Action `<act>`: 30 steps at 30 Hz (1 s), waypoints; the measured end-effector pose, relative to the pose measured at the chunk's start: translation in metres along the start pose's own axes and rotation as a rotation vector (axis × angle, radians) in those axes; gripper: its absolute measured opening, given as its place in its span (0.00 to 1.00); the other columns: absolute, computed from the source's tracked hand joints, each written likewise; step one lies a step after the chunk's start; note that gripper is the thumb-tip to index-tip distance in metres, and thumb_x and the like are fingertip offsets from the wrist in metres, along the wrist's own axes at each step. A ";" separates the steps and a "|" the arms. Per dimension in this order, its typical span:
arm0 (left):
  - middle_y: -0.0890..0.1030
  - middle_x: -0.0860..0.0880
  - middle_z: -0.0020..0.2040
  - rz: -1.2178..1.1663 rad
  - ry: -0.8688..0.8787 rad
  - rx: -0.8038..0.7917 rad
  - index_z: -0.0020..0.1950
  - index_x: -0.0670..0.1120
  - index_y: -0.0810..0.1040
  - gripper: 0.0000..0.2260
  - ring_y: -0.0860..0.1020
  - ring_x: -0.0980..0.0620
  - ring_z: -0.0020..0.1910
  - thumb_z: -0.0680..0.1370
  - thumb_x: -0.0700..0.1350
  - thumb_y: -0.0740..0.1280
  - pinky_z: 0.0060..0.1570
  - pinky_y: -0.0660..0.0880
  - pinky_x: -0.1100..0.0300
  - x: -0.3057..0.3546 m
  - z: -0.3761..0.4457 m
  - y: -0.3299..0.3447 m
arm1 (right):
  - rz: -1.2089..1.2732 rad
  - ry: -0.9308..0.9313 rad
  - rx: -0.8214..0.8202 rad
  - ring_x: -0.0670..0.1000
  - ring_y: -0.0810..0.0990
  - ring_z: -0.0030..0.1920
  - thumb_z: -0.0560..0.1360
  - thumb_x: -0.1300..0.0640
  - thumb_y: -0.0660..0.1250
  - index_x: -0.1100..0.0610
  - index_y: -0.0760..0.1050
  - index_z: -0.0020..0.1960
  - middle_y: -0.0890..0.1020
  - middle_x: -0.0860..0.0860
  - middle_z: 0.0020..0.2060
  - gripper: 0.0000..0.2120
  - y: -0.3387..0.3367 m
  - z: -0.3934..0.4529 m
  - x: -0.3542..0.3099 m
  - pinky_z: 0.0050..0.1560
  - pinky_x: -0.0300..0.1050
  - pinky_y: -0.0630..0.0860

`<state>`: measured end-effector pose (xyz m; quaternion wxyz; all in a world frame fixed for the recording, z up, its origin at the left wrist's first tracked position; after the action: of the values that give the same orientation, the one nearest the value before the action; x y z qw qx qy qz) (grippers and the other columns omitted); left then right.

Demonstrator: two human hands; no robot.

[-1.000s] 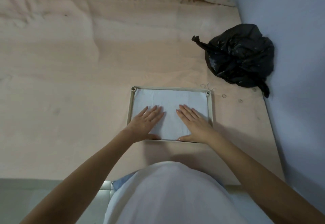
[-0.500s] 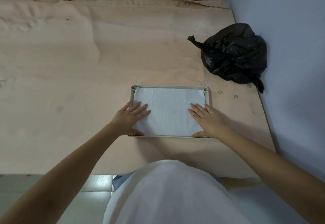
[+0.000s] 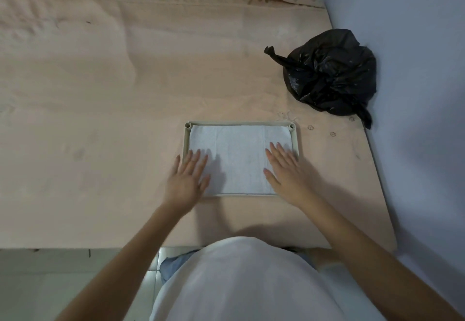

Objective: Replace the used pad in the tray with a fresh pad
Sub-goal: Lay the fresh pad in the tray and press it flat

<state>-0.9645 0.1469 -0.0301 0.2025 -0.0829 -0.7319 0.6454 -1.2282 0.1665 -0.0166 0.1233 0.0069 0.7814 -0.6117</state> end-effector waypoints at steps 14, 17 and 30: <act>0.65 0.38 0.73 -0.022 -0.218 -0.017 0.73 0.39 0.66 0.31 0.63 0.41 0.73 0.81 0.58 0.42 0.74 0.46 0.53 0.016 0.008 0.035 | -0.121 0.313 0.066 0.54 0.53 0.77 0.76 0.41 0.23 0.63 0.56 0.75 0.57 0.57 0.75 0.41 0.038 -0.006 0.014 0.72 0.47 0.31; 0.67 0.37 0.71 -0.014 -0.209 -0.005 0.71 0.38 0.68 0.30 0.65 0.40 0.72 0.81 0.57 0.44 0.73 0.47 0.52 0.013 0.014 0.032 | -0.102 0.305 0.076 0.53 0.48 0.77 0.75 0.42 0.28 0.62 0.52 0.76 0.53 0.56 0.76 0.38 0.038 0.000 0.015 0.72 0.46 0.30; 0.53 0.39 0.77 0.155 -0.176 -0.111 0.77 0.41 0.53 0.39 0.50 0.43 0.77 0.72 0.59 0.30 0.74 0.40 0.51 0.014 0.025 0.021 | -0.095 0.321 0.038 0.50 0.40 0.77 0.69 0.45 0.23 0.58 0.44 0.77 0.44 0.52 0.77 0.41 0.030 0.011 0.014 0.70 0.45 0.28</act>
<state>-0.9906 0.1329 -0.0499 0.0823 -0.0932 -0.7728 0.6223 -1.2353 0.1619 -0.0506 -0.0325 0.0697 0.7789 -0.6225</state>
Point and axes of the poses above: each hand's wrist, its own z-axis towards the middle knuckle, its own y-axis out of the palm, x = y × z, the point moved 3 cm from there along z, towards the middle knuckle
